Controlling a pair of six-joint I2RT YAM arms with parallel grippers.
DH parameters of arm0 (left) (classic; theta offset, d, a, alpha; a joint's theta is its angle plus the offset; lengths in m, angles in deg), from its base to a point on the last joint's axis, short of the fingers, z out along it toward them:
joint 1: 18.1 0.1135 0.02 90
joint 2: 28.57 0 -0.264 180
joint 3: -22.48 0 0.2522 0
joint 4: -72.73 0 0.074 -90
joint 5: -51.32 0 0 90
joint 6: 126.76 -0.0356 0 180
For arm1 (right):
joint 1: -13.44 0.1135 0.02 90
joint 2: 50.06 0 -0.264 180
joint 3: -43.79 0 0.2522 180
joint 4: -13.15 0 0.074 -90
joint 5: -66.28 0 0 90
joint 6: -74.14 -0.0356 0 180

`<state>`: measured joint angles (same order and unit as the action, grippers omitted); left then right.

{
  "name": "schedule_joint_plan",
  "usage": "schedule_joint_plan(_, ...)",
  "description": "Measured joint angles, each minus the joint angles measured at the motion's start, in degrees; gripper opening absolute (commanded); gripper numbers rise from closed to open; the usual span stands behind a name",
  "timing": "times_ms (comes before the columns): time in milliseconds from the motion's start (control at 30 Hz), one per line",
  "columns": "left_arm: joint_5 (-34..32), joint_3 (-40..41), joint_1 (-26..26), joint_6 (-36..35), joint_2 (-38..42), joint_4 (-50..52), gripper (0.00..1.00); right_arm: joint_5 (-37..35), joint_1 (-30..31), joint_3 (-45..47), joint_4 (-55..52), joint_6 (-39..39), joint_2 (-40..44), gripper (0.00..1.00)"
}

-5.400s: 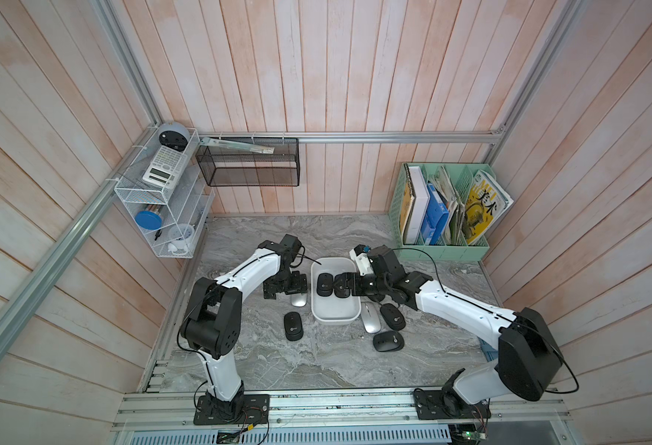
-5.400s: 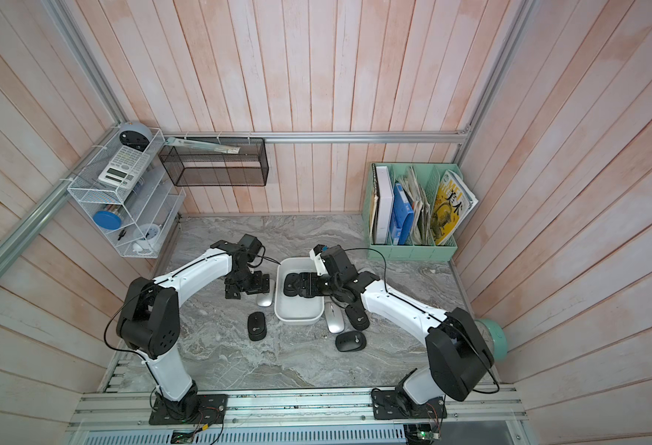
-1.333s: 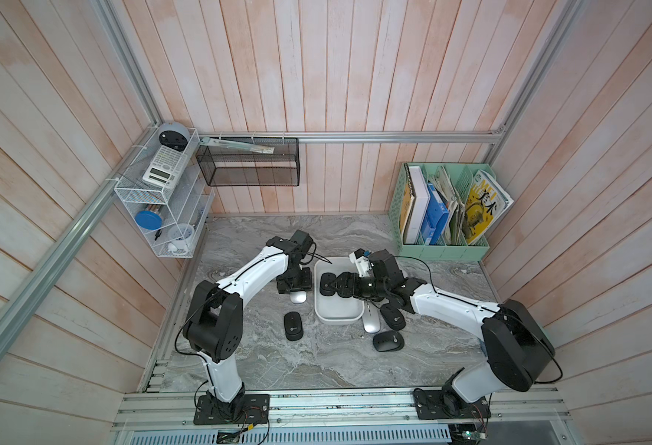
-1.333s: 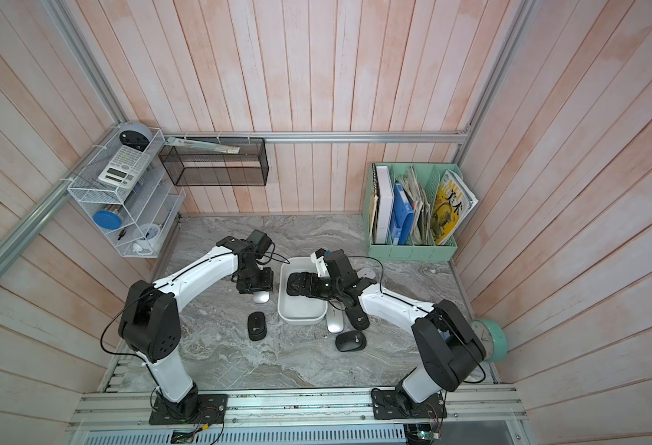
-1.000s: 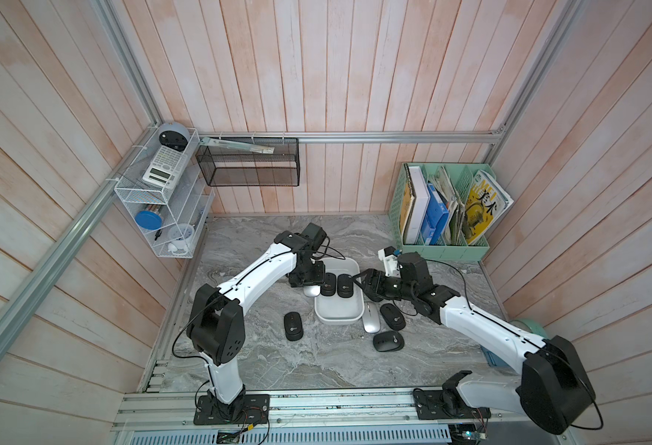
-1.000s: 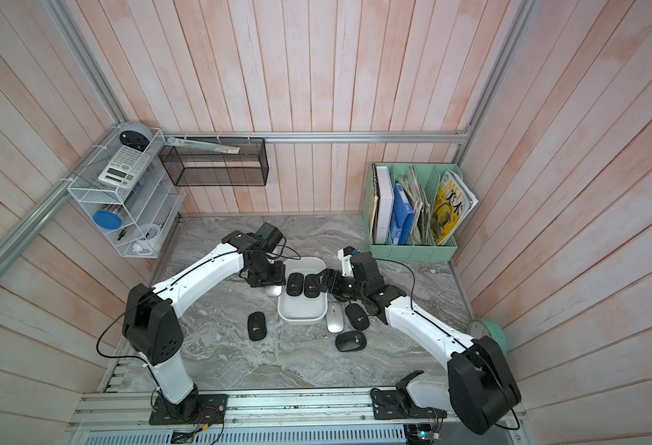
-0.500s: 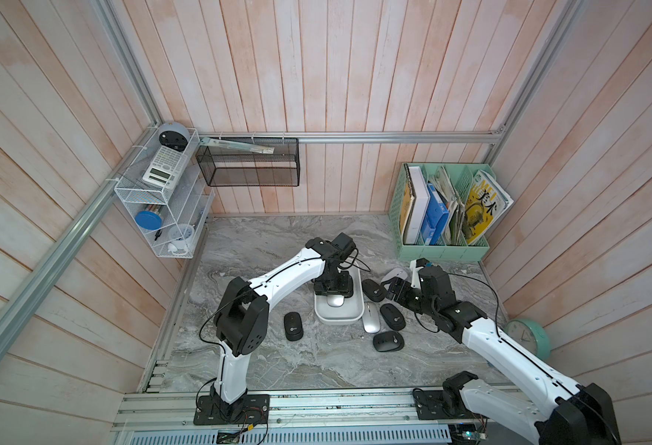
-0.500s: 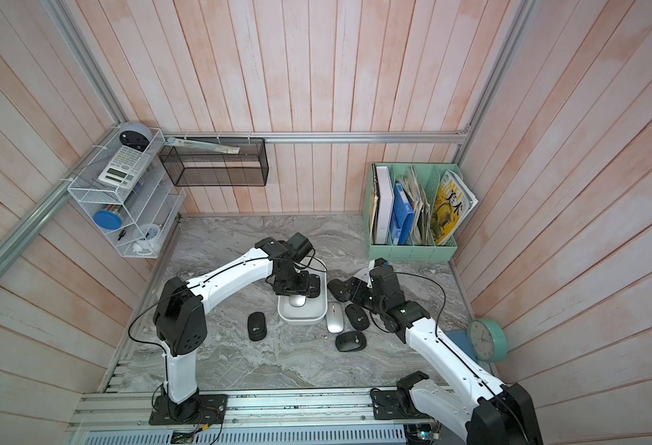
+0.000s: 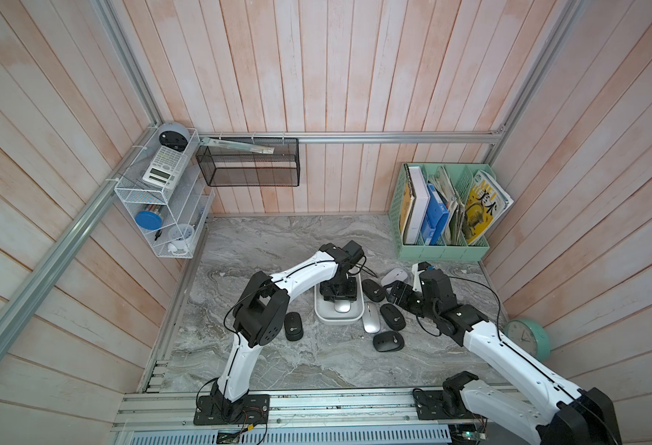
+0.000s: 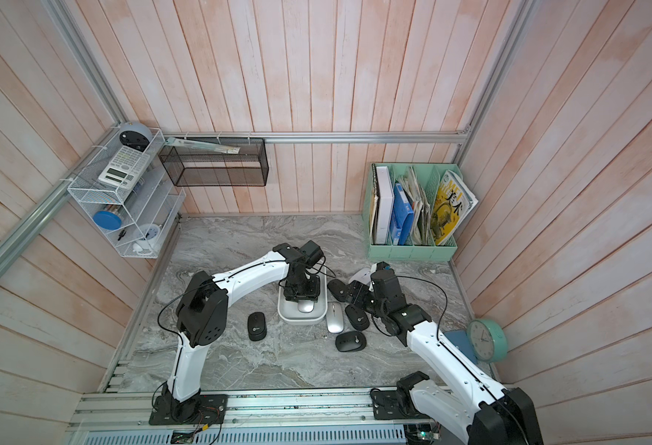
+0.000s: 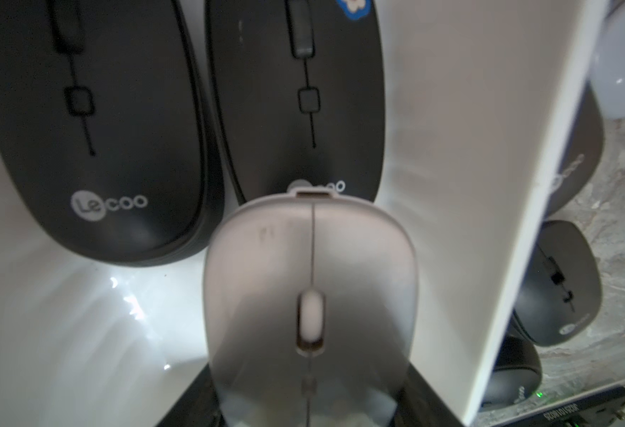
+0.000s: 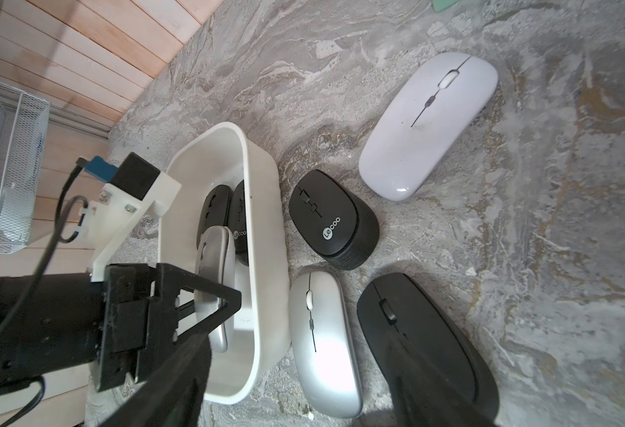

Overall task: Put the mouse in the storage box
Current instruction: Place the mouse in the storage box.

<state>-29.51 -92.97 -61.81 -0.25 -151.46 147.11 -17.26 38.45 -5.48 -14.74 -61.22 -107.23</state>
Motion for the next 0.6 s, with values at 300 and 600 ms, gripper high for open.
schedule_joint_plan(300,0.1,0.5,-0.9,3.2,-0.9,-3.5,0.47,0.0,0.0,0.0,-0.1,0.5,0.0,0.80)
schedule_joint_plan(600,1.1,1.3,-1.3,4.6,-1.1,-5.8,0.51,0.0,0.0,0.2,-0.5,0.7,0.0,0.80)
